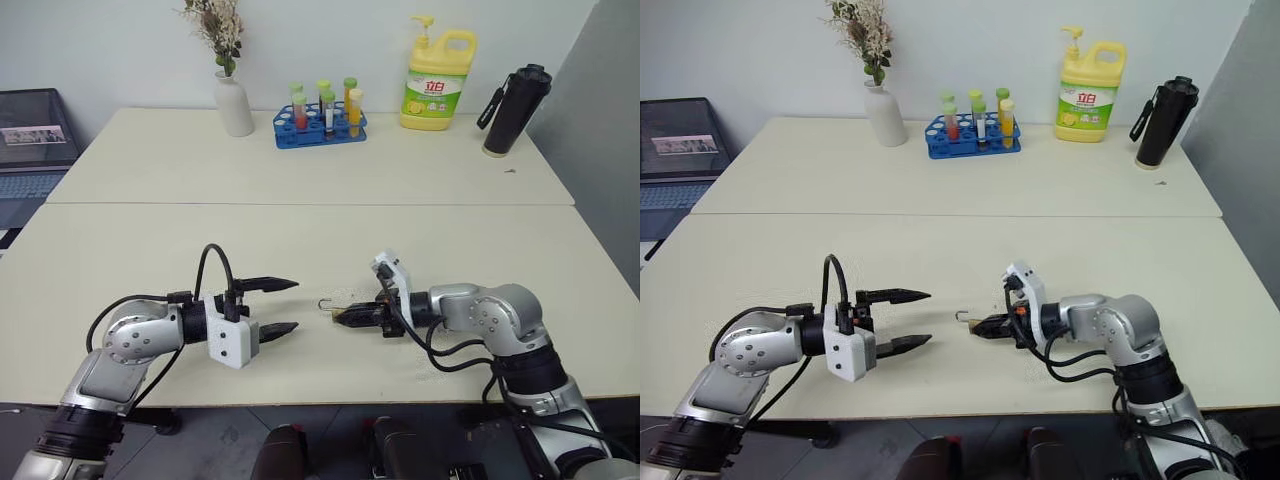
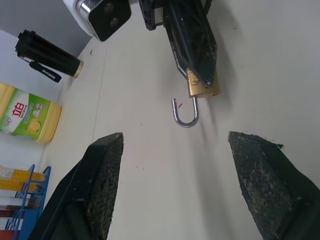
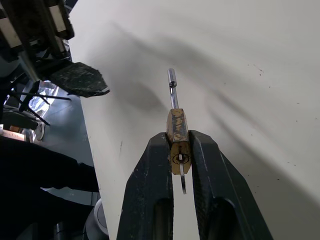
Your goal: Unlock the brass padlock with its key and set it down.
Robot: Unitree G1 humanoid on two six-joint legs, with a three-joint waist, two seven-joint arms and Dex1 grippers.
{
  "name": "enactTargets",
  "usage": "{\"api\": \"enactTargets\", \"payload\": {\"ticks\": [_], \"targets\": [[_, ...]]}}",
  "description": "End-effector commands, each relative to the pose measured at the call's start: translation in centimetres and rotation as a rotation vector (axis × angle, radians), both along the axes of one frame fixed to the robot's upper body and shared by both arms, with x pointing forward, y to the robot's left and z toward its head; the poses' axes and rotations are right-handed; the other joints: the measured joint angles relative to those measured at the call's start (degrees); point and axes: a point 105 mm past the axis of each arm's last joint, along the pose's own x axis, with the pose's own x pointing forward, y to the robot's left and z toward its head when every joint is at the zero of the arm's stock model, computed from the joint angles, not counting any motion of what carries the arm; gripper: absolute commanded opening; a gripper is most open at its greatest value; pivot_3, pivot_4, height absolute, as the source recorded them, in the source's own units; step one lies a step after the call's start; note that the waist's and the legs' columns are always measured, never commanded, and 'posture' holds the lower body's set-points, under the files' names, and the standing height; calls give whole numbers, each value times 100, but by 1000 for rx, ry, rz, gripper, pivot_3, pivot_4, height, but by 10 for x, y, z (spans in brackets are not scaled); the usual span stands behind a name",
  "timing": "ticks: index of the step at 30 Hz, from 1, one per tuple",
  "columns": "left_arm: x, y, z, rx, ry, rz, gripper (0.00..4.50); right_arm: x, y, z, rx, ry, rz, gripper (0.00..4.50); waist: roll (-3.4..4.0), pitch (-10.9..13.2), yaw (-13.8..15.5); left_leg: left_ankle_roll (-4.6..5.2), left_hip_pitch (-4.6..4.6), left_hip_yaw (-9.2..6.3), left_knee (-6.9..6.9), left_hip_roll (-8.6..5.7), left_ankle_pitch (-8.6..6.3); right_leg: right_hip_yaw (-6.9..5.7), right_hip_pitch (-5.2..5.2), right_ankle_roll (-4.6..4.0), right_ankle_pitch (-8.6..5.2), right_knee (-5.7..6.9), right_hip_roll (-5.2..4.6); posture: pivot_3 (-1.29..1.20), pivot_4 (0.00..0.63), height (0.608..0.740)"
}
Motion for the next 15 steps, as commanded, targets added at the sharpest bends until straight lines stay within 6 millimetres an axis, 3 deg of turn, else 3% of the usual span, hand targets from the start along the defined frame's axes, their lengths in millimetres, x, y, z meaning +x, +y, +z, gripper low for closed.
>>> {"api": "enactTargets", "payload": {"ticks": [1, 6, 15], "targets": [[-10, -5, 2, -9, -3, -49, 3500, 6, 0, 4, 9, 4, -42, 153, 0, 0, -3, 0, 0, 0, 0, 0, 0, 0, 0, 0, 0, 0, 0, 0, 150, 740], [-15, -6, -2, -12, 30, -60, 3500, 10, 1, -4, -23, 19, -80, 153, 0, 0, -3, 0, 0, -2, -1, 3, 0, -3, -1, 0, 0, 1, 2, 0, 150, 740], [-9, -3, 1, -67, 69, -1, 3500, 12, -22, 3, -72, -29, -110, 3268, 0, 0, 15, 0, 1, -2, 0, 1, 0, -4, 1, 2, -1, 0, 1, 0, 150, 740]]}}
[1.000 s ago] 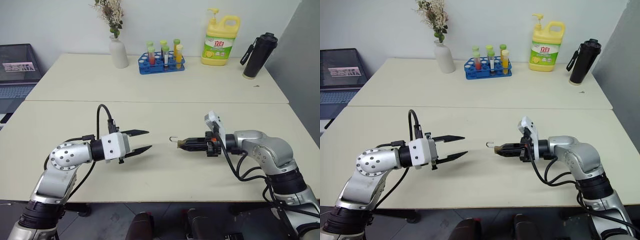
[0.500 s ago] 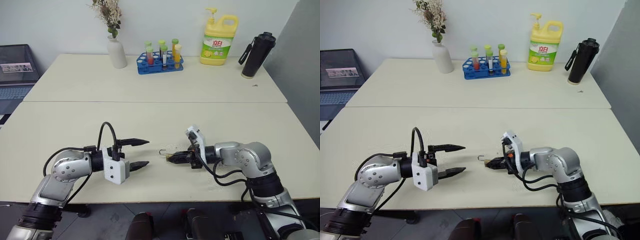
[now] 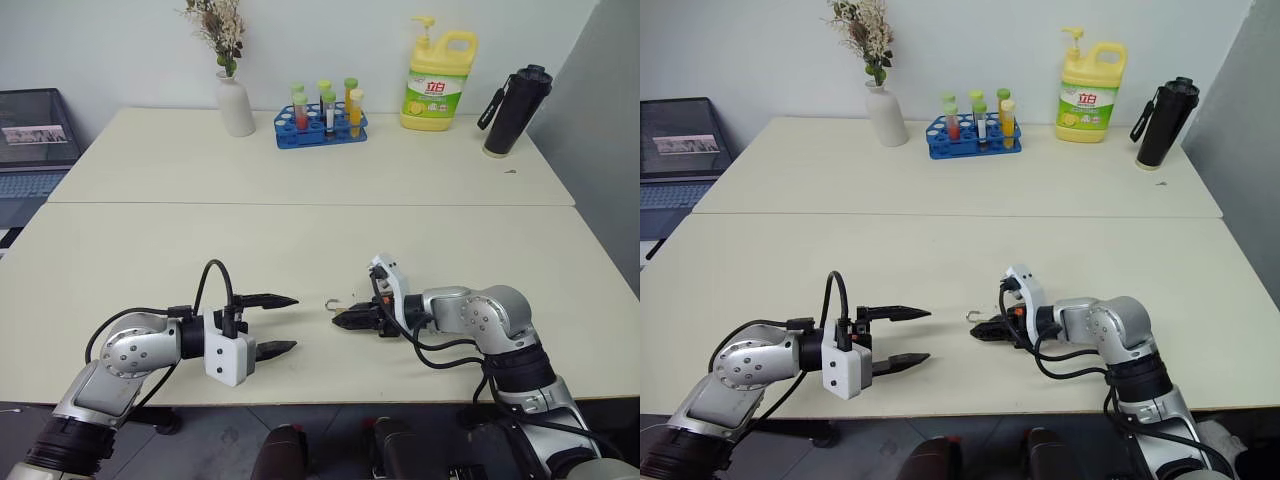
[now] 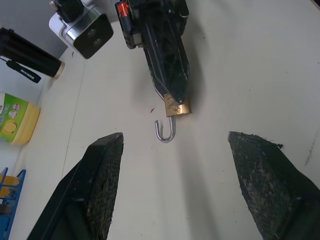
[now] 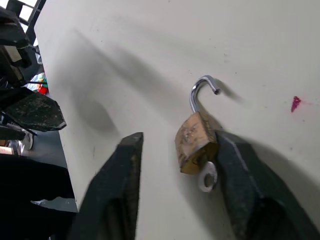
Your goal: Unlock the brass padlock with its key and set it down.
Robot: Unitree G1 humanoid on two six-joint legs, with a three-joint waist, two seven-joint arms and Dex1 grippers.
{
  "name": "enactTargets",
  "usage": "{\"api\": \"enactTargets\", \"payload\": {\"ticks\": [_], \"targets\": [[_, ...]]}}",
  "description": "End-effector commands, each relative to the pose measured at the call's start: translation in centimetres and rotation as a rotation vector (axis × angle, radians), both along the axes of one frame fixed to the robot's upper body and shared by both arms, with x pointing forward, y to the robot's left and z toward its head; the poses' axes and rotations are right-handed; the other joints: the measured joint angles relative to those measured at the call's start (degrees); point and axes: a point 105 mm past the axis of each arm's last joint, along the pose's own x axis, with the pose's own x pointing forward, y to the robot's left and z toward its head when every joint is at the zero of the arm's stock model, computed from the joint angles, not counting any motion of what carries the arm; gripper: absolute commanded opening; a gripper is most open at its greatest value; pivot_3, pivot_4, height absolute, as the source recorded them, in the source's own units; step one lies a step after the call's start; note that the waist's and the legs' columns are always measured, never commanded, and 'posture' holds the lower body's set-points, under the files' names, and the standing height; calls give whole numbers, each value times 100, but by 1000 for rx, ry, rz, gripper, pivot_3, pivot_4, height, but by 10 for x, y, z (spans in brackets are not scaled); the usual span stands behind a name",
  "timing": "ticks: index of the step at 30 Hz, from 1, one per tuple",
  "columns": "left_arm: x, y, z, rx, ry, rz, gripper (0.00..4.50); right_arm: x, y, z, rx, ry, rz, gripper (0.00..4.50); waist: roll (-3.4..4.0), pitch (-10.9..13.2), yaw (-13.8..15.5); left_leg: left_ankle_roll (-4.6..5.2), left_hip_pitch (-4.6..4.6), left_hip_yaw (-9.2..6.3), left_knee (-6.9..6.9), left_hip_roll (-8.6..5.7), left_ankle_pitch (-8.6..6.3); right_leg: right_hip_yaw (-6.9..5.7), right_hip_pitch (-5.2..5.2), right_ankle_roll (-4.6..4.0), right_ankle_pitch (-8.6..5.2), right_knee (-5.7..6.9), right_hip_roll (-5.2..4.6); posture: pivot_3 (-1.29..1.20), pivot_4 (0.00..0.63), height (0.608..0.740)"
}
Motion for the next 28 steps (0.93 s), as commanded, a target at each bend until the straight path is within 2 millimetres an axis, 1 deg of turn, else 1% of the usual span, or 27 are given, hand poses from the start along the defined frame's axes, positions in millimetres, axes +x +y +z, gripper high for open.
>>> {"api": "enactTargets", "payload": {"ticks": [1, 3, 4, 6, 7, 9, 10, 11, 14, 16, 17, 19, 20, 23, 25, 28], "targets": [[1, -3, 11, -73, 19, 27, 3500, 4, -19, 11, -25, -46, -39, 3595, 0, 0, 4, 0, 0, 0, 0, -1, 0, 0, 0, 0, 0, 0, -1, 0, 150, 740], [0, -4, 11, -123, 104, 68, 3500, -1, -33, 13, -84, -124, -9, 4307, 0, 0, 5, 0, -1, 1, 1, -2, 0, 1, 1, 1, 0, -2, -1, 0, 150, 740], [0, -4, 12, -145, 133, 86, 3500, -4, -37, 14, -110, -162, 10, 4446, 0, 0, 8, 0, -2, 1, 1, -3, 0, 1, 1, 1, 0, -3, -3, 0, 150, 740], [1, -3, 15, -164, 173, 119, 3500, -9, -47, 16, -195, -310, 92, 4446, 0, 0, 8, 0, -4, 0, 0, -5, -1, 0, 1, 2, -1, -6, -6, 0, 150, 740], [4, -2, 17, -180, 186, 151, 3500, -12, -48, 24, -194, -422, 164, 4446, -1, 0, 1, 0, -4, 0, -2, -5, -1, -1, 0, 2, -1, -8, -6, 0, 150, 740], [5, 1, 21, -200, 244, 204, 3500, -14, -52, 40, -192, -625, 235, 4446, -1, 1, -10, 0, -3, -1, -2, -2, -1, -1, -2, 3, -2, -7, -1, 0, 150, 740], [5, 1, 22, -206, 273, 221, 3500, -13, -53, 45, -189, -707, 257, 4446, -1, 2, -31, 0, -1, -2, -3, 0, -1, -1, -1, 3, -2, -7, 1, 0, 150, 740], [4, 3, 22, -203, 302, 240, 3500, -14, -55, 49, -177, -748, 265, 4446, -1, 2, -47, 0, 1, 0, -3, 8, -1, 0, -3, 3, -2, -6, 8, 0, 150, 740], [1, 6, 19, -187, 353, 292, 3500, -14, -60, 55, -129, -795, 261, 4446, -1, 2, -81, 0, 7, 1, -5, 16, -1, 3, -3, 3, -2, -2, 22, 0, 150, 740], [1, 9, 17, -150, 354, 323, 3500, -17, -63, 57, -114, -826, 286, 4446, -1, 2, -66, 0, 6, -3, -5, 17, -1, 1, -2, 2, -2, -2, 23, 0, 150, 740], [-2, 7, 18, -156, 347, 297, 3500, -18, -66, 56, -119, -826, 299, 4446, -2, 3, -59, 0, 6, -2, -5, 15, 0, 3, -2, 1, -2, -2, 22, 0, 150, 740], [-8, 8, 18, -167, 366, 284, 3500, -19, -74, 47, -175, -806, 350, 4446, -1, 3, -44, -1, 6, 2, -3, 12, 0, 4, -1, 1, -2, -2, 18, 0, 150, 740], [-9, 11, 18, -168, 364, 300, 3500, -18, -75, 48, -164, -798, 342, 4446, -1, 3, -34, -1, 6, 4, -3, 9, -1, 6, -1, 1, -2, -3, 11, 0, 150, 740], [-14, 16, 15, -165, 421, 330, 3500, -22, -74, 50, -149, -808, 389, 4446, -1, 3, -21, -1, 7, 8, -2, 6, -1, 8, 0, 0, -3, -4, 5, 0, 150, 740], [-17, 16, 14, -163, 444, 327, 3500, -27, -75, 47, -135, -783, 415, 4446, -1, 3, -11, -1, 7, 4, -2, 7, -1, 5, -1, -2, -3, -2, 6, 0, 150, 740], [-23, 13, 14, -174, 504, 306, 3500, -28, -77, 40, -161, -799, 451, 4446, -1, 3, -5, -1, 7, 3, -2, 7, -1, 4, 1, -2, -4, -2, 6, 0, 150, 740]]}}
